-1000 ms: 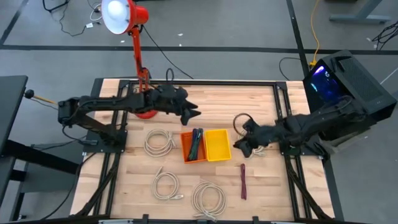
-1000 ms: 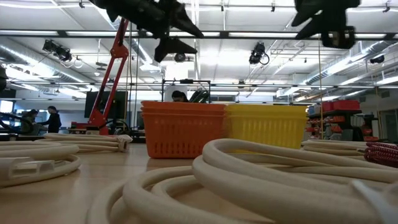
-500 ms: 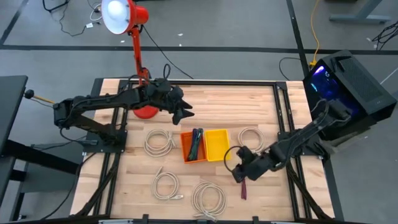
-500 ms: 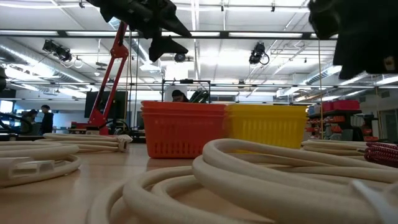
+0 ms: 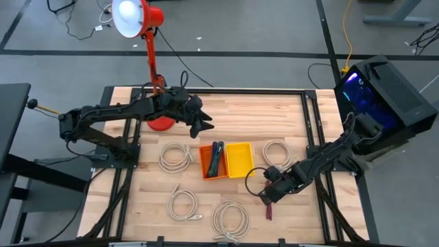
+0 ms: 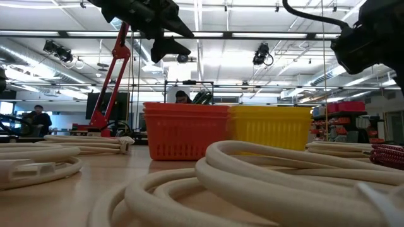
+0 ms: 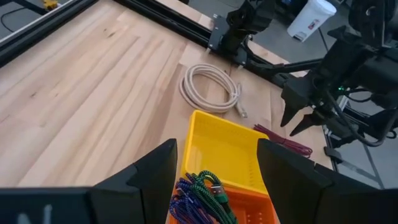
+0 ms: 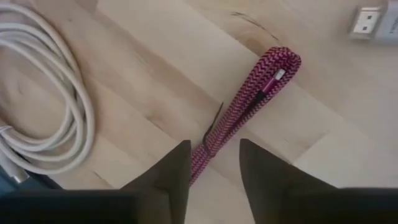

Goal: Pick & Place USB Port
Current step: Put the red USB cable into the orange bin

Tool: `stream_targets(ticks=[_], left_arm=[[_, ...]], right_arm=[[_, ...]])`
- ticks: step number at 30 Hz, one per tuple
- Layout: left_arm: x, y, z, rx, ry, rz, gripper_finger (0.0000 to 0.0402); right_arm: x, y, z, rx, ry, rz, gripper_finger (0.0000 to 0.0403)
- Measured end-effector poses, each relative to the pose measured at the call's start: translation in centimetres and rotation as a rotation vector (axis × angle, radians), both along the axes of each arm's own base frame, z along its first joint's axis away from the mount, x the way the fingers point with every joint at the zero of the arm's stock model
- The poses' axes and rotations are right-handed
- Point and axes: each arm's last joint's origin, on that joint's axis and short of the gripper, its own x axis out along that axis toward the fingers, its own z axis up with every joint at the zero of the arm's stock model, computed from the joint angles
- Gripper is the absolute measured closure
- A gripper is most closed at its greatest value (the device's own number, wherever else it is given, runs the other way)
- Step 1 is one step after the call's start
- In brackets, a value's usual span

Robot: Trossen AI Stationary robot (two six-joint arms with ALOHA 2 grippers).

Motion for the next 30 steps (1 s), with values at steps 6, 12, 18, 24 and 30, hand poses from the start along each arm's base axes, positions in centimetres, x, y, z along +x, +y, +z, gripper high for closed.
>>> stream_targets(ticks=[6,12,18,24,30], left_arm=[[0.0,0.0,0.0,0.004,-0.005,0.006,0.0175],[0.0,0.0,0.0,0.004,-0.005,0.007,0.0175],[0.0,0.0,0.1,0.004,-0.005,0.007,0.0175],[0.0,0.0,0.1,0.0,-0.006,0.009,0.0175],[0.1,0.0,0.1,-0.019,-0.01,0.016,0.0175]], right_arm=[[0.4,0.3,-0.9,-0.005,0.021,-0.01,0.0212],[1.3,0.9,-2.9,0.023,0.065,-0.004,0.0199],[1.4,0.7,-4.1,-0.006,0.117,-0.004,0.0283],[1.0,0.4,-3.9,-0.023,0.157,0.001,0.039],[-0.2,-0.8,-0.3,-0.086,0.167,-0.01,0.0397]])
